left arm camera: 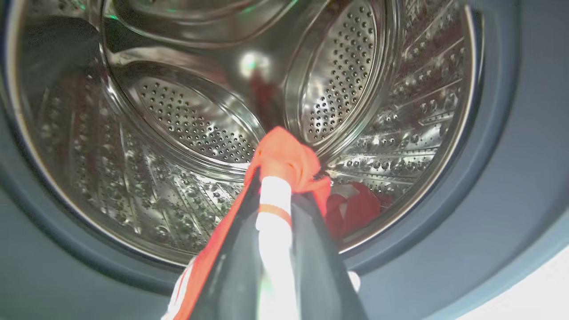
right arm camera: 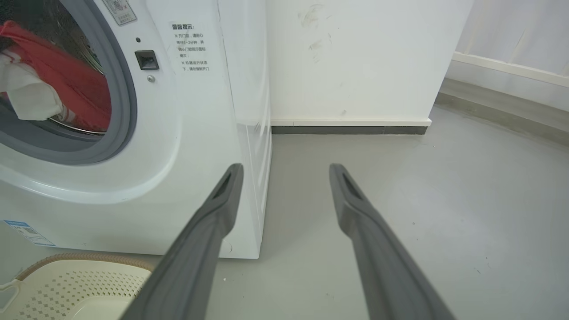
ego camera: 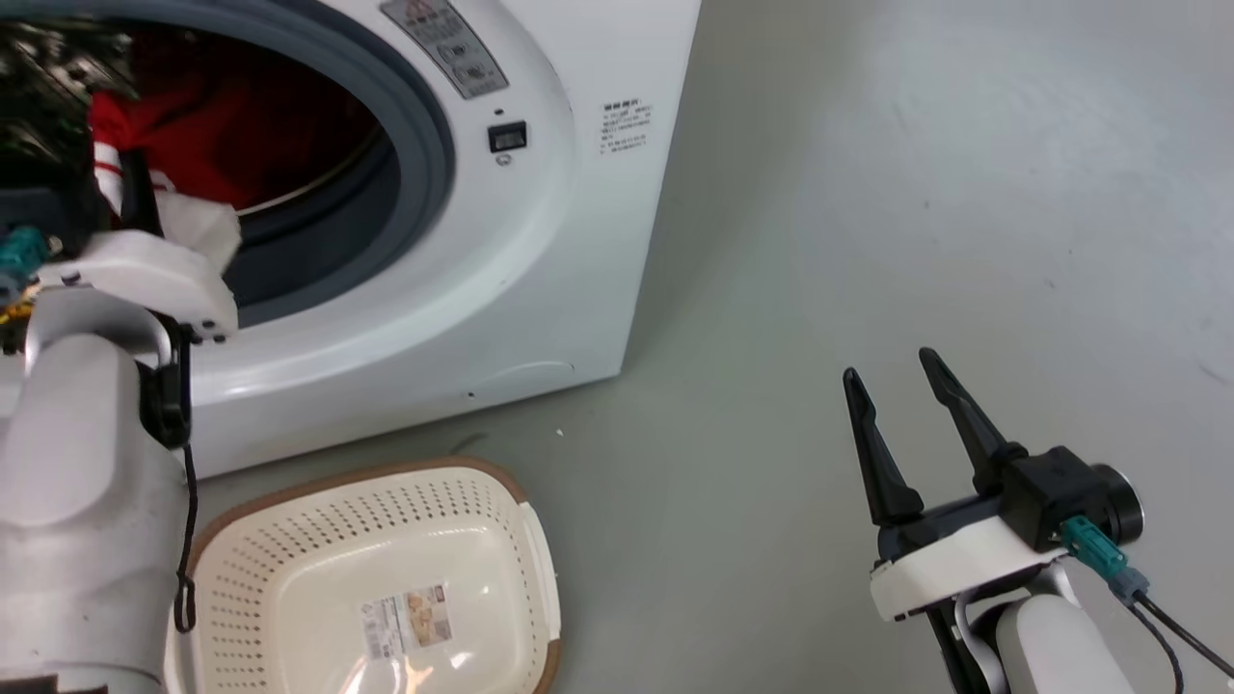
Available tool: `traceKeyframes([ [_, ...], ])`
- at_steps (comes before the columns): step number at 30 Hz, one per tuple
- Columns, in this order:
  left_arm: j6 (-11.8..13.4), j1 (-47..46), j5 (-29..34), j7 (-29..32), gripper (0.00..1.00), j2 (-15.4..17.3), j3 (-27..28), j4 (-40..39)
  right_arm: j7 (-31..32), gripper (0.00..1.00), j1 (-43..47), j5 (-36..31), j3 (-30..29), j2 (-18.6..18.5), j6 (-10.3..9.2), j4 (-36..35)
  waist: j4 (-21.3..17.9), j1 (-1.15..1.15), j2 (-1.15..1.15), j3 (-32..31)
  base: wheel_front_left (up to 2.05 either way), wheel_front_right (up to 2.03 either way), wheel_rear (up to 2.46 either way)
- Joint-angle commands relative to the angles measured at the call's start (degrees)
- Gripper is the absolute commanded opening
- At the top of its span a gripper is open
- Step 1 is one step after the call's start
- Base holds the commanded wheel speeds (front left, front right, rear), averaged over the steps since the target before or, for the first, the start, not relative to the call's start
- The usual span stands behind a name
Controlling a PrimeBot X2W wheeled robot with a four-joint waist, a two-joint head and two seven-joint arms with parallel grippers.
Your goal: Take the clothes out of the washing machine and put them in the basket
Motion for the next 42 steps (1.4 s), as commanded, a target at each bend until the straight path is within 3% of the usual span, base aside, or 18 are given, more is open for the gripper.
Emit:
traceKeyframes([
  [1,-0.13,1.42,-0.23,-0.41,0.00,-0.28,0.15,-1.01,-0.10,1.00,1.11,-0.20,-0.29,0.05,-0.04,0.35,1.95,0.01,0.00,-3.02,0.00,0.00,0.00],
  [16,-0.99,14.28,-2.03,1.16,0.00,-3.36,-0.30,-15.05,1.57,1.00,6.90,-1.48,-3.58,0.07,-0.04,-0.75,7.66,0.01,0.00,-11.59,0.00,0.00,0.00],
  [32,4.00,33.45,-1.39,8.62,0.00,-6.11,-3.25,-48.02,3.17,1.00,8.68,-2.61,-4.65,0.07,-0.04,-3.09,12.37,0.01,0.00,-12.32,0.00,0.00,0.00],
  [37,4.73,39.70,-2.74,10.98,0.00,-7.86,-4.87,-49.83,3.43,1.00,8.26,-2.55,-4.69,0.07,-0.04,-3.87,13.05,0.01,0.00,-11.21,0.00,0.00,0.00],
  [42,4.31,43.71,-5.05,10.90,0.00,-9.95,-6.13,-44.06,3.50,1.00,7.01,-2.43,-3.99,0.07,-0.04,-4.41,12.74,0.01,0.00,-9.12,0.00,0.00,0.00],
])
